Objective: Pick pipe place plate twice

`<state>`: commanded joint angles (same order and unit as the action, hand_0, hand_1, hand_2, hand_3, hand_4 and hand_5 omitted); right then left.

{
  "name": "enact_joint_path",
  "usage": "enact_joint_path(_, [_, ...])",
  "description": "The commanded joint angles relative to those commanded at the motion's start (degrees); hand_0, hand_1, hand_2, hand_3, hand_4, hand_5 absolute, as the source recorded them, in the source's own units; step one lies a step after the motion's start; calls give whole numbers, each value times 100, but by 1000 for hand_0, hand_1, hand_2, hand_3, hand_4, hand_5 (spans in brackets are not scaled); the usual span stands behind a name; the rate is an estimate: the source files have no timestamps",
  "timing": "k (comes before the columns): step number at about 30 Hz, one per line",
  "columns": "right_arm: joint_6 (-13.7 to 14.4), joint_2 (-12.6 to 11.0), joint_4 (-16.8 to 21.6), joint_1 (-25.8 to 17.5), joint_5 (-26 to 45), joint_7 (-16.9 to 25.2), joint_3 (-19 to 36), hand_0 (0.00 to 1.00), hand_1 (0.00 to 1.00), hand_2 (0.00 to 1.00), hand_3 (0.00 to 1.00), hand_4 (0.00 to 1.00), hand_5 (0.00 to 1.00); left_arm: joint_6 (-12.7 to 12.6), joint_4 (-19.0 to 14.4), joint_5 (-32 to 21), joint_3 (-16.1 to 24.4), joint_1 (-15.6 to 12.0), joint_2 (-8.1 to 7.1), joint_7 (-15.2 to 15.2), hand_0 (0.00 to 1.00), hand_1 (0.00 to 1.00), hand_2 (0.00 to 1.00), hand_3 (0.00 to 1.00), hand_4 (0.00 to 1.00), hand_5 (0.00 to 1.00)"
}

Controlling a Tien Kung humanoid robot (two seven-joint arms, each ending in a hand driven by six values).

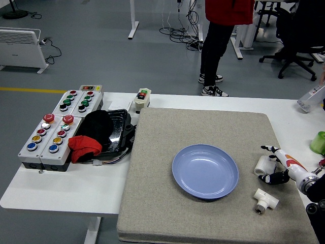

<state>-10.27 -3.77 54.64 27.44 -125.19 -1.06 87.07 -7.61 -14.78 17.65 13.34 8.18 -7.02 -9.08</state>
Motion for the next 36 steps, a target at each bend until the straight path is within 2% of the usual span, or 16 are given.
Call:
enact_joint_path(2, [28, 0, -19, -2, -56, 51, 8, 443, 561, 598, 747, 811, 258, 1, 0, 3, 2, 2, -1, -1, 626, 591, 530, 578, 212, 998])
enact_joint_path(3, [68, 2, -31, -4, -81, 89, 17, 231, 386, 504, 674, 725, 168, 0, 0, 2, 1, 3, -1, -1, 626, 591, 529, 577, 211, 998])
enact_joint_path(8, [241, 4, -57, -5, -104, 249, 47, 231, 386, 504, 674, 725, 168, 0, -1, -6, -5, 8, -3, 1, 626, 591, 529, 577, 211, 998])
enact_joint_path(9, [265, 3, -56, -6, -97, 272, 49, 155, 312, 484, 642, 689, 133, 0, -1, -4, -4, 8, -4, 1, 626, 591, 528, 578, 211, 998])
enact_joint_path(14, [326, -8, -14, -19, -38, 345, 67, 155, 312, 484, 642, 689, 133, -1, -1, -17, -12, 10, -5, 6, 626, 591, 528, 578, 211, 998])
enact_joint_path(15, [325, -9, 28, -28, -13, 338, 67, 121, 284, 476, 621, 678, 133, -2, -1, -21, -14, 10, -5, 8, 626, 591, 528, 578, 213, 998])
enact_joint_path(18, [338, -20, 234, -48, 135, 325, -28, 121, 284, 476, 621, 678, 133, -1, -1, -19, -12, 13, -5, 7, 626, 591, 528, 578, 213, 998])
enact_joint_path(23, [377, -69, 752, -13, 455, 310, -550, 122, 283, 473, 626, 700, 162, 0, 0, 17, 11, 9, -7, -4, 626, 591, 528, 578, 214, 998])
enact_joint_path(26, [426, -83, 1008, 47, 331, 331, -999, 122, 283, 473, 626, 700, 162, 0, 0, 26, 16, 5, -8, -8, 626, 591, 528, 578, 214, 998])
enact_joint_path(27, [427, -82, 1074, 65, 327, 345, -1139, 238, 394, 499, 642, 735, 186, -1, 1, 28, 19, 3, -6, -9, 627, 592, 529, 578, 214, 998])
enact_joint_path(32, [294, -65, 1156, 158, 285, 348, -1786, 238, 394, 499, 642, 735, 186, -7, 3, 25, 17, -3, -4, -6, 627, 592, 529, 578, 214, 998])
enact_joint_path(33, [214, -62, 1124, 176, 209, 332, -1887, 579, 651, 680, 720, 721, 175, -8, 3, 25, 18, -4, -4, -6, 627, 591, 528, 578, 214, 998])
enact_joint_path(36, [77, -57, 1034, 200, 82, 318, -2034, 579, 651, 680, 720, 721, 175, -10, 4, 27, 20, -8, -4, -5, 627, 591, 528, 578, 214, 998])
